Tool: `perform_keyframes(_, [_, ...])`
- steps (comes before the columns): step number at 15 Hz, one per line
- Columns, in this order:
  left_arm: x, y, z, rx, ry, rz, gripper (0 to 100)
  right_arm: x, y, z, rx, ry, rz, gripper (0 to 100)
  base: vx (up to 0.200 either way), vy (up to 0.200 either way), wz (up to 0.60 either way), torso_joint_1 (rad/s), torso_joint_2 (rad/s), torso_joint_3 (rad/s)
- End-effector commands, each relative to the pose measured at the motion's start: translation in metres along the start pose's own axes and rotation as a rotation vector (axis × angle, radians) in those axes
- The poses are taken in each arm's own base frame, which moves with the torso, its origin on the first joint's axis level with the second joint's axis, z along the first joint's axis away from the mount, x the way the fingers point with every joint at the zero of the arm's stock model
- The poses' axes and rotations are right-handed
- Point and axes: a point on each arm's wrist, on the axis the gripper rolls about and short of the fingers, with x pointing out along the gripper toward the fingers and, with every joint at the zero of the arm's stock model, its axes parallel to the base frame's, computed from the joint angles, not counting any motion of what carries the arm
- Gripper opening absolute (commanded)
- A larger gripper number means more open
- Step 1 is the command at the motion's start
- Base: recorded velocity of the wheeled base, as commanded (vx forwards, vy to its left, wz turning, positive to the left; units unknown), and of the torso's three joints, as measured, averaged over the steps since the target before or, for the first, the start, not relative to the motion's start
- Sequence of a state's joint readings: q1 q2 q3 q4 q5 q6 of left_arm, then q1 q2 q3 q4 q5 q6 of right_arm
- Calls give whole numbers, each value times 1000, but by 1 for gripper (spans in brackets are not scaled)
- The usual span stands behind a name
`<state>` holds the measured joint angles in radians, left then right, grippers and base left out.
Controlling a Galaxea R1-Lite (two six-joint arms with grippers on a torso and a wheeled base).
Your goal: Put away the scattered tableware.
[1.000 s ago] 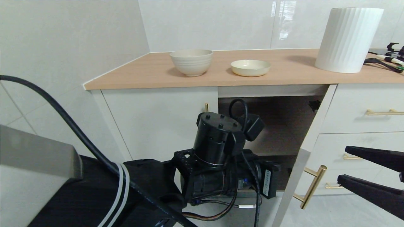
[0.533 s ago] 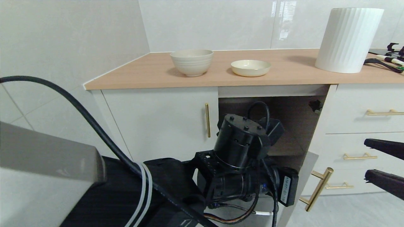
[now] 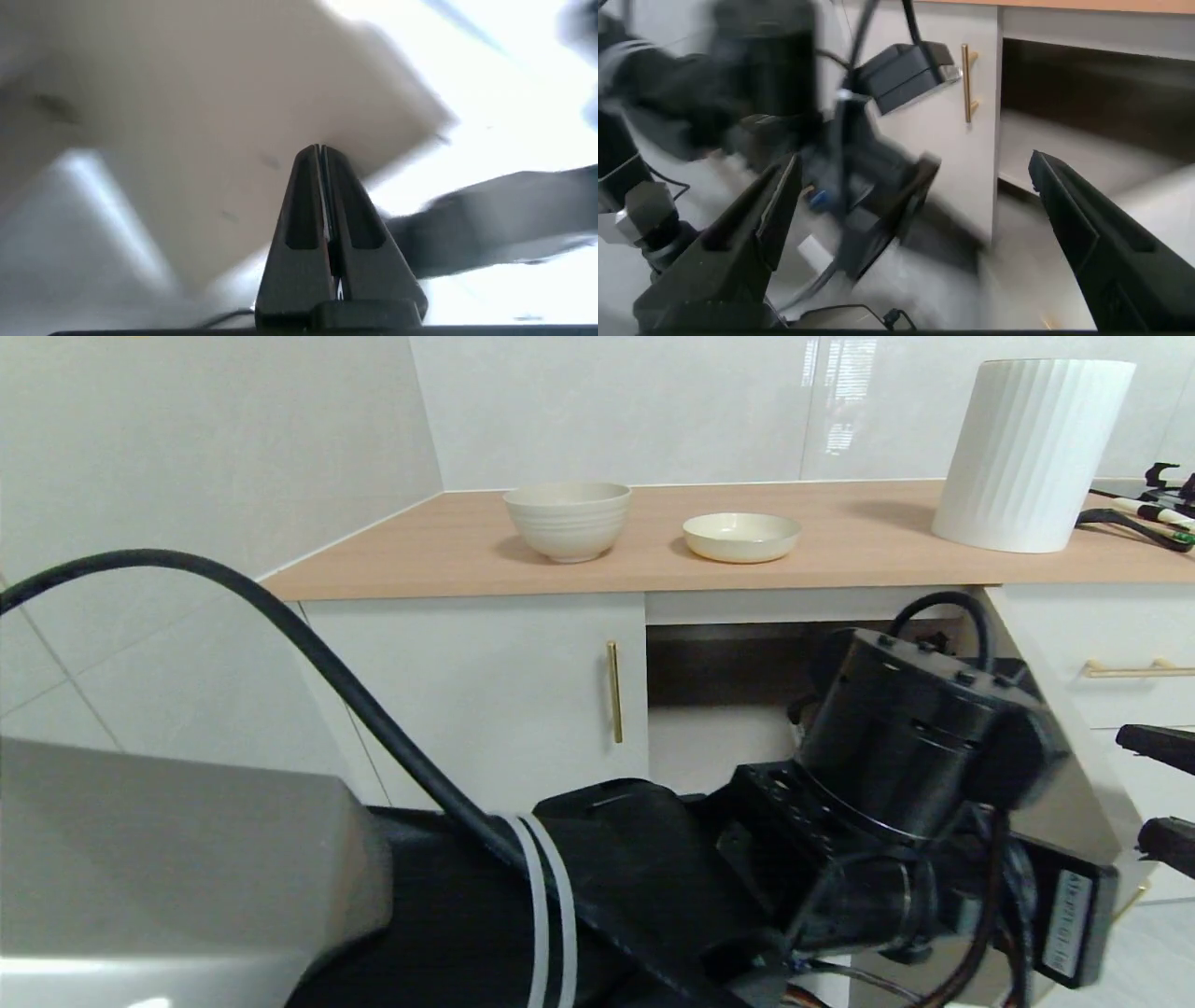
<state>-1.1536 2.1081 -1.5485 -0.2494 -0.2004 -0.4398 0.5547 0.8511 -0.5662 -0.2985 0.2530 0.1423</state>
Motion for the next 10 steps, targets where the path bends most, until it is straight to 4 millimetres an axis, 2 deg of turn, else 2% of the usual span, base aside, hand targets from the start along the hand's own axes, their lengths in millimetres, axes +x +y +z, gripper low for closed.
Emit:
perform_keyframes(1, [-5,-19,1,-8,-7,-31,0,1,0,0,1,4,-3,100,0,0,0,0,0,0])
perform_keyframes(3, [-33,-2,15,-26,-61,59,0,5,-2,-1,18,19,-5,100,0,0,0,0,0,0])
perform_keyframes(4, [-57,13,24,-37,-94,119,0,13,-4,-1,38,39,-10,100,0,0,0,0,0,0])
perform_keyframes(5, [-64,18,26,-38,-101,139,0,16,-5,-1,44,47,-15,100,0,0,0,0,0,0])
perform_keyframes(6, [-107,47,35,-53,-147,239,0,34,-12,-1,61,84,-36,100,0,0,0,0,0,0])
perform_keyframes(7, [-134,62,36,-72,-169,298,0,49,-16,1,70,112,-41,100,0,0,0,0,0,0])
perform_keyframes(8, [-158,72,39,-88,-202,345,100,65,-20,3,76,129,-44,100,0,0,0,0,0,0])
perform_keyframes(10, [-205,86,39,-94,-267,445,100,100,-30,6,71,128,-45,100,0,0,0,0,0,0])
